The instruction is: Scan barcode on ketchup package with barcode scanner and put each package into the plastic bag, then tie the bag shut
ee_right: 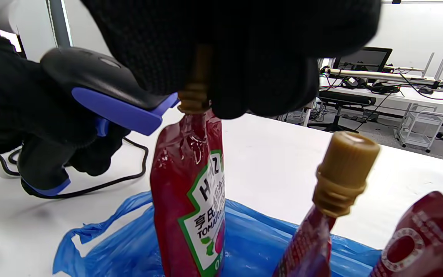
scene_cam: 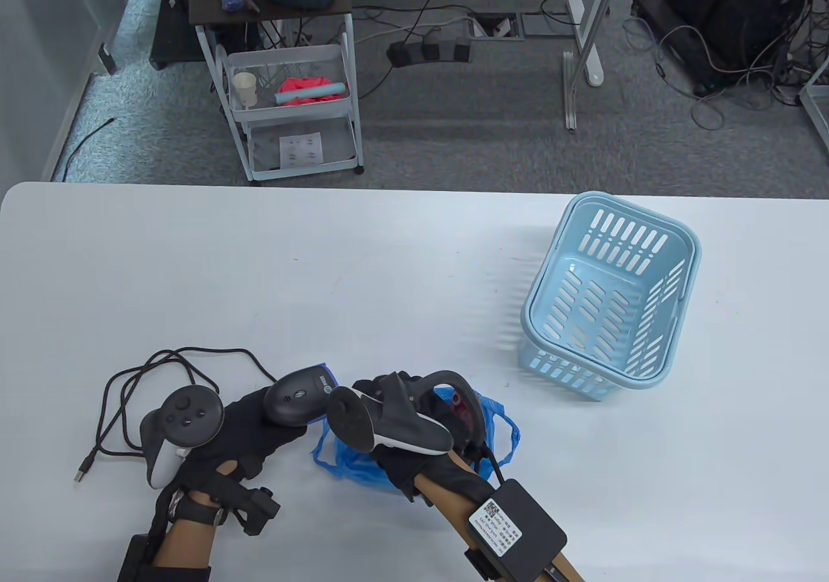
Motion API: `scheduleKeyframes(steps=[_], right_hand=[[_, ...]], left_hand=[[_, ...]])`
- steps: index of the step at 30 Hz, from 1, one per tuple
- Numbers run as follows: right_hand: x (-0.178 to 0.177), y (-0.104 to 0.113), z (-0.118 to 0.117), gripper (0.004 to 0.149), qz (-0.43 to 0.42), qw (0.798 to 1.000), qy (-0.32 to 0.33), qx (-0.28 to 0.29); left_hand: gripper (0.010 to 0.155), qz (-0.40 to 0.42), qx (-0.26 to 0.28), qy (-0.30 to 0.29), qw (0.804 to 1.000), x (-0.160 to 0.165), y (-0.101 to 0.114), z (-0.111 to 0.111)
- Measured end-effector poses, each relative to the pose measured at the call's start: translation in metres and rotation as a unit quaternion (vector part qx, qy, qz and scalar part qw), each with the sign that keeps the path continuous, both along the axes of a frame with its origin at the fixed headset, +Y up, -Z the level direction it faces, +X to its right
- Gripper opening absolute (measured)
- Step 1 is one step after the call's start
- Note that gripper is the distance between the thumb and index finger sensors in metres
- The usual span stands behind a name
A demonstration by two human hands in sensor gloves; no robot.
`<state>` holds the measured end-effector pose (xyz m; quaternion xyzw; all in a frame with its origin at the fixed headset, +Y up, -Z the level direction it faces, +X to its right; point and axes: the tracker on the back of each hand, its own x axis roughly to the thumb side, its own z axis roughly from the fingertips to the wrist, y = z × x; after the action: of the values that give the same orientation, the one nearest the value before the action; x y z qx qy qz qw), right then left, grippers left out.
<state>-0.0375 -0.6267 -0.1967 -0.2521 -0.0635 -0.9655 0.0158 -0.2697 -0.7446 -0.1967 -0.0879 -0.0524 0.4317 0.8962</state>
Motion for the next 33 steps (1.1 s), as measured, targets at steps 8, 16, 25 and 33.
scheduleKeyframes(steps=[8,16,25,33], right_hand=[[-0.0062,-0.0093,-0.0023,0.046,0.039,0.999,0.0,0.005],[-0.0053,-0.0098,-0.0021,0.046,0.059,0.998,-0.005,0.009],[-0.0049,-0.0106,-0.0026,0.046,0.075,0.997,-0.008,0.008],[-0.0041,-0.0099,-0.0031,0.046,0.083,0.996,-0.013,0.003]], left_hand=[[0.05,0.001,0.0,0.001,1.0,-0.0003,0.0004,-0.0001],[0.05,-0.003,0.001,-0.002,1.0,0.0002,0.0004,-0.0002],[0.05,-0.005,0.001,-0.003,1.0,0.0008,0.0003,-0.0002],[0.05,-0.008,0.002,-0.003,1.0,0.0009,0.0003,0.0]])
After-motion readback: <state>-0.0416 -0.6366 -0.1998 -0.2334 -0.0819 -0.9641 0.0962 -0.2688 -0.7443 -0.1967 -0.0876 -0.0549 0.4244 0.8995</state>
